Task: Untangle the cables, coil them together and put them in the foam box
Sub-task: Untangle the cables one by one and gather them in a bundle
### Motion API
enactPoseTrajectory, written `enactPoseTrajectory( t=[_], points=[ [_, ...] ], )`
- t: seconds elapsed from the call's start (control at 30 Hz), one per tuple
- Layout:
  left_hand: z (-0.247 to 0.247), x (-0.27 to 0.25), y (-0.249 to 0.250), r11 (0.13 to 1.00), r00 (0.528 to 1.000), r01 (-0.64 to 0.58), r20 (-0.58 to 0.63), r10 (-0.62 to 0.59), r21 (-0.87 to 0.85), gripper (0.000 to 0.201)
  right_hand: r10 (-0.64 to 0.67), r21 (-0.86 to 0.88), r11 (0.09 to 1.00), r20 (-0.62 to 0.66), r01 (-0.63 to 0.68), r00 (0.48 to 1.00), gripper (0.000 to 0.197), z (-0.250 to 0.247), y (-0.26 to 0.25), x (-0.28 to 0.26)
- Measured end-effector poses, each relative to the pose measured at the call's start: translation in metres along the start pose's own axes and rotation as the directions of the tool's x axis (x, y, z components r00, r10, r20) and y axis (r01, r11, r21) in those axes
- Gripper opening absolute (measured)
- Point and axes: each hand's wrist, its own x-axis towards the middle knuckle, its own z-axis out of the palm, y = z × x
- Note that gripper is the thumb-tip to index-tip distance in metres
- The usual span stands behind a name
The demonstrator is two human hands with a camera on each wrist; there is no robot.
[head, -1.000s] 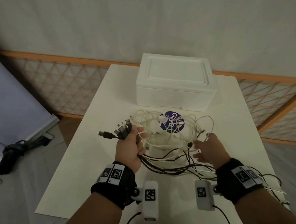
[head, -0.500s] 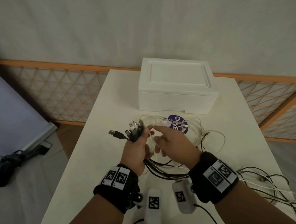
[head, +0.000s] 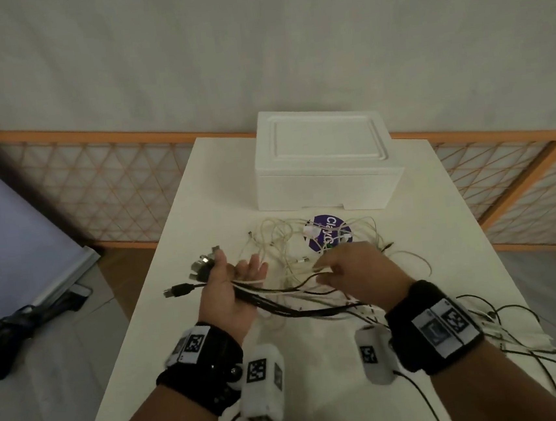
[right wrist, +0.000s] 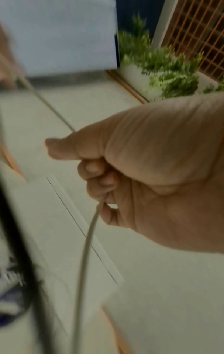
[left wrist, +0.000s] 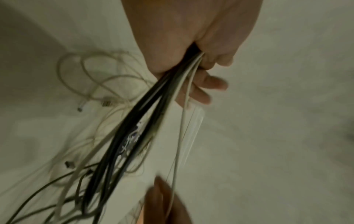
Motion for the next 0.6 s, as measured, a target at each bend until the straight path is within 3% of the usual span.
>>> enactPoseTrajectory(
  t=[0.1, 0.2, 0.33, 0.4, 0.47, 0.53, 0.6],
  points=[
    [-0.027, 0.005, 0.022, 0.999, 1.0, 0.001, -0.006, -0.002, -0.048, 0.049, 0.215, 0.02, 0.977, -0.076, -0.214, 0.974, 0.013, -0.025, 0.044, -0.015],
    [-0.049, 0.008, 0.036, 0.999, 1.0, 0.025, -0.007, -0.025, 0.022, 0.05, 0.302, 0.092, 0.95, -0.048, -0.297, 0.952, 0.009, -0.039, 0.071, -0.029],
    [-0.042, 0.0, 0.032, 0.939, 0.999, 0.006, 0.043, -0.023, 0.343, 0.029, 0.167, 0.194, 0.968, -0.035, -0.157, 0.985, 0.012, -0.04, 0.055, -0.026],
    [-0.028, -0.008, 0.025, 0.866, 0.993, -0.031, 0.115, -0.03, 0.499, 0.021, 0.035, -0.059, 0.998, 0.022, -0.034, 0.999, 0.021, -0.031, 0.03, -0.015],
    [-0.011, -0.02, 0.016, 0.769, 0.977, -0.049, 0.191, -0.096, 0.638, 0.016, -0.099, -0.322, 0.94, 0.057, 0.113, 0.993, 0.023, -0.016, -0.004, -0.003],
    [0.002, -0.031, 0.007, 0.656, 0.949, -0.072, 0.253, -0.186, 0.751, 0.017, -0.182, -0.459, 0.869, 0.053, 0.186, 0.982, 0.018, 0.0, -0.035, 0.006],
    [0.004, -0.036, -0.001, 0.57, 0.929, -0.105, 0.285, -0.236, 0.815, 0.016, -0.194, -0.486, 0.853, 0.047, 0.192, 0.98, 0.018, 0.008, -0.05, 0.01]
  ],
)
